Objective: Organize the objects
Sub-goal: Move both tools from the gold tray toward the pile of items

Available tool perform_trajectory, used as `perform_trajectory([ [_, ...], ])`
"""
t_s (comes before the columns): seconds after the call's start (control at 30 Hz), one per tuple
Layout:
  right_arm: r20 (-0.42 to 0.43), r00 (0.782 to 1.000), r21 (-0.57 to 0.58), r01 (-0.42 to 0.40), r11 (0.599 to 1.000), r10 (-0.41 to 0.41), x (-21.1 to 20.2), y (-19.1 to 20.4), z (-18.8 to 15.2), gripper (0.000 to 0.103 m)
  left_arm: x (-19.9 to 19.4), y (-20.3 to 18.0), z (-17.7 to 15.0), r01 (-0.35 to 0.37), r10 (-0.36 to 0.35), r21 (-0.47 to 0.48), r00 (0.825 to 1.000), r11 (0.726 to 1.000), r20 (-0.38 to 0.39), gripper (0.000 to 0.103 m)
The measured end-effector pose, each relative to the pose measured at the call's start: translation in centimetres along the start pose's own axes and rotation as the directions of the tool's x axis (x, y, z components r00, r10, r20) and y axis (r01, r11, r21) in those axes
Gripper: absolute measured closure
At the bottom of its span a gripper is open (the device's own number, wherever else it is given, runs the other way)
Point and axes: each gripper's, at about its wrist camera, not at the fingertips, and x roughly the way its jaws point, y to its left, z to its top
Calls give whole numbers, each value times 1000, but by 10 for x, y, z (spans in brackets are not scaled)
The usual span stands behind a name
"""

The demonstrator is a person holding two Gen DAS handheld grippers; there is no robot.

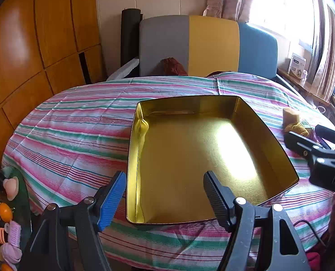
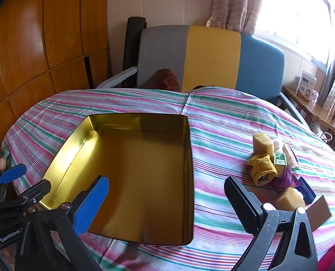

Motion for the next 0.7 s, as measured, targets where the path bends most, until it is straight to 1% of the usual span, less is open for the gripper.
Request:
perform_trajectory([
  [0.17, -4, 1000, 16, 17, 1000, -17, -3, -20, 4, 0, -2, -4, 2, -12, 12, 24, 1000, 1000, 15, 31],
  [0.3, -2, 999, 62, 42, 997, -42, -9, -48, 9, 0, -2, -9, 3, -12, 12, 46, 1000, 999, 18, 31],
  [0.4, -3, 998, 107, 65, 992, -65, -14, -75, 14, 0, -1, -13, 4, -7, 6, 61, 1000, 998, 15, 31],
  [0.5, -2, 994, 159, 104, 982, -105, -21, -108, 18, 0, 1, -16, 6, 3, -4, 69, 1000, 998, 10, 31],
  [0.6, 1, 989, 197, 145, 970, -148, -24, -135, 22, 0, 2, -19, 7, 4, -5, 80, 1000, 997, 6, 31],
  [0.7, -1, 978, 253, 200, 947, -207, -25, -174, 22, 0, 3, -24, 8, 3, -4, 96, 1000, 995, 5, 31],
])
